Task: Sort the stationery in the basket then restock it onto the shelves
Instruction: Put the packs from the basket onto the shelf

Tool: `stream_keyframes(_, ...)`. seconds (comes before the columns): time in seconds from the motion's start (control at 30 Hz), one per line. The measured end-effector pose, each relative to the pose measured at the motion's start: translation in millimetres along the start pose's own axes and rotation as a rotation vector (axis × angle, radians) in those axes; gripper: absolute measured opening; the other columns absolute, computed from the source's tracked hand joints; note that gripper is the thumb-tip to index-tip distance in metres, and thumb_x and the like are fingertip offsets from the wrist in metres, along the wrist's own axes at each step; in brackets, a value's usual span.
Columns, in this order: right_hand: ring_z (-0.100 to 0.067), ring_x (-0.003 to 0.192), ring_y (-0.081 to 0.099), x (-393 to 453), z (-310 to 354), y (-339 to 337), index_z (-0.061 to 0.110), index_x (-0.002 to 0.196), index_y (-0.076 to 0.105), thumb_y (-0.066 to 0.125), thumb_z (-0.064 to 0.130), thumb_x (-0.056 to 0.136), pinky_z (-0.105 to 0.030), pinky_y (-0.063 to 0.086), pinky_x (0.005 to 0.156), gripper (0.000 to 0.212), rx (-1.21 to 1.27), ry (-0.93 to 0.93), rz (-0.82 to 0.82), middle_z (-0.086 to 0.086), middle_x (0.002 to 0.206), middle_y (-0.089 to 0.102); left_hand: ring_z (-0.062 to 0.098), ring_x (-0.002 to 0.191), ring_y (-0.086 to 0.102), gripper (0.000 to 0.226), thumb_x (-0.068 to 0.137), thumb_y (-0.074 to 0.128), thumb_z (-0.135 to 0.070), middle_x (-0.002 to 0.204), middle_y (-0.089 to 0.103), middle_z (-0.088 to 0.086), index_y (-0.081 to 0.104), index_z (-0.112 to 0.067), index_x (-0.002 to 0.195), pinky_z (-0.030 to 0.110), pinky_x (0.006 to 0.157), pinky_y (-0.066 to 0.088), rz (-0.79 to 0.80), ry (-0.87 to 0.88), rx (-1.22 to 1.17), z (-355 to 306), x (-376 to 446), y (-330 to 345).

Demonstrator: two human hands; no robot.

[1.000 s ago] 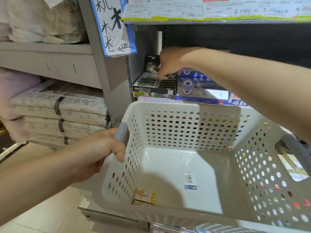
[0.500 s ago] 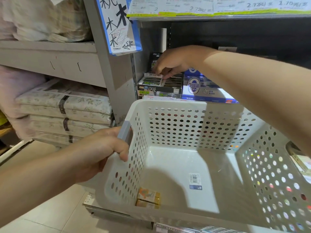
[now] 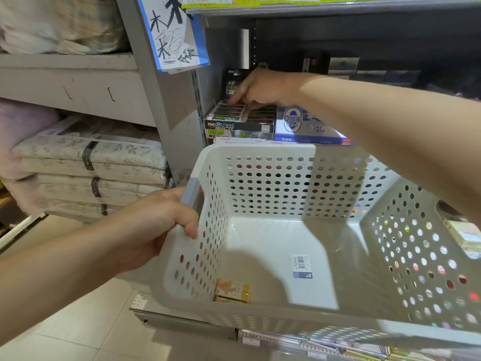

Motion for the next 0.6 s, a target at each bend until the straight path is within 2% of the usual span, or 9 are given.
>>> stream_keyframes(0.1, -0.02, 0.128, 0.047, -9.5, 5.4, -1.5, 0.017, 0.138, 0.048, 0.038, -0.003, 0.094, -0.026, 0.037, 0.104, 0.049, -0.18, -0.042, -0.035, -0.003, 0.141, 0.048, 0.03, 0.069, 0.072, 0.058, 0.047, 0.052, 0.0, 0.084, 0.075, 0.013, 0.067, -0.018, 0.1, 0.033, 0.052, 0.056, 0.001, 0.011, -0.001, 1.2, -0.8, 2.2)
stream_keyframes(0.17, -0.019, 0.134, 0.039, -17.6, 11.7, -7.2, 0.014, 0.141, 0.043, 0.039, -0.002, 0.094, -0.023, 0.031, 0.105, 0.05, -0.199, -0.083, -0.111, -0.005, 0.146, 0.042, 0.029, 0.069, 0.072, 0.059, 0.047, 0.051, 0.0, 0.083, 0.075, 0.012, 0.067, -0.019, 0.101, 0.032, 0.053, 0.056, 0.001, 0.016, 0.001, 1.5, -1.1, 3.6)
stream_keyframes(0.3, -0.018, 0.118, 0.053, -56.2, 35.2, -23.1, 0.012, 0.129, 0.054, 0.045, 0.006, 0.091, -0.025, 0.041, 0.098, 0.039, -0.323, -0.26, -0.286, -0.005, 0.13, 0.056, 0.028, 0.069, 0.073, 0.061, 0.048, 0.052, 0.0, 0.084, 0.075, 0.01, 0.066, -0.021, 0.103, 0.032, 0.051, 0.057, 0.009, 0.013, -0.001, -0.3, 1.3, 5.7)
stream_keyframes(0.37, -0.017, 0.101, 0.06, -88.3, 46.8, -20.7, 0.013, 0.112, 0.064, 0.046, 0.009, 0.086, -0.026, 0.047, 0.087, 0.031, -0.361, -0.359, -0.34, -0.005, 0.111, 0.065, 0.028, 0.072, 0.073, 0.062, 0.049, 0.052, 0.0, 0.086, 0.076, 0.009, 0.066, -0.022, 0.105, 0.039, 0.057, 0.06, 0.0, 0.002, 0.001, -3.0, 3.9, 7.8)
stream_keyframes(0.43, -0.014, 0.079, 0.061, -124.0, 51.0, 0.0, 0.013, 0.09, 0.067, 0.05, 0.013, 0.085, -0.021, 0.049, 0.069, 0.019, -0.39, -0.366, -0.215, -0.002, 0.089, 0.068, 0.031, 0.078, 0.073, 0.062, 0.048, 0.053, -0.001, 0.09, 0.076, 0.009, 0.067, -0.024, 0.105, 0.052, 0.078, 0.058, -0.022, -0.003, 0.02, -6.6, 5.2, 11.4)
stream_keyframes(0.5, -0.017, 0.071, 0.06, -155.7, 43.4, 41.1, 0.013, 0.082, 0.065, 0.056, 0.023, 0.084, -0.023, 0.047, 0.061, 0.013, -0.514, -0.278, 0.133, -0.002, 0.08, 0.067, 0.034, 0.085, 0.072, 0.061, 0.048, 0.054, -0.002, 0.093, 0.075, 0.008, 0.069, -0.027, 0.102, 0.058, 0.09, 0.05, -0.048, 0.001, 0.041, -8.9, 6.0, 13.8)
stream_keyframes(0.53, -0.022, 0.075, 0.062, -168.2, 34.7, 63.0, 0.009, 0.084, 0.065, 0.06, 0.028, 0.082, -0.026, 0.049, 0.063, 0.021, -0.575, -0.214, 0.312, -0.005, 0.082, 0.069, 0.035, 0.089, 0.071, 0.06, 0.05, 0.055, -0.002, 0.094, 0.075, 0.007, 0.069, -0.029, 0.101, 0.058, 0.09, 0.05, -0.057, 0.003, 0.05, -9.5, 6.6, 15.4)
stream_keyframes(0.6, -0.03, 0.09, 0.065, -188.8, 17.5, 105.9, 0.001, 0.105, 0.065, 0.063, 0.039, 0.081, -0.033, 0.055, 0.073, 0.045, -0.678, -0.116, 0.582, -0.013, 0.1, 0.07, 0.036, 0.095, 0.068, 0.053, 0.062, 0.055, 0.006, 0.094, 0.075, 0.006, 0.071, -0.03, 0.098, 0.056, 0.091, 0.05, -0.062, 0.011, 0.041, -9.7, 8.3, 19.5)
Point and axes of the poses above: each hand's wrist, its own x-axis towards the middle knuckle, its own y-axis out of the palm, z = x × y, the point moved 3 cm from there along x, towards the middle knuckle
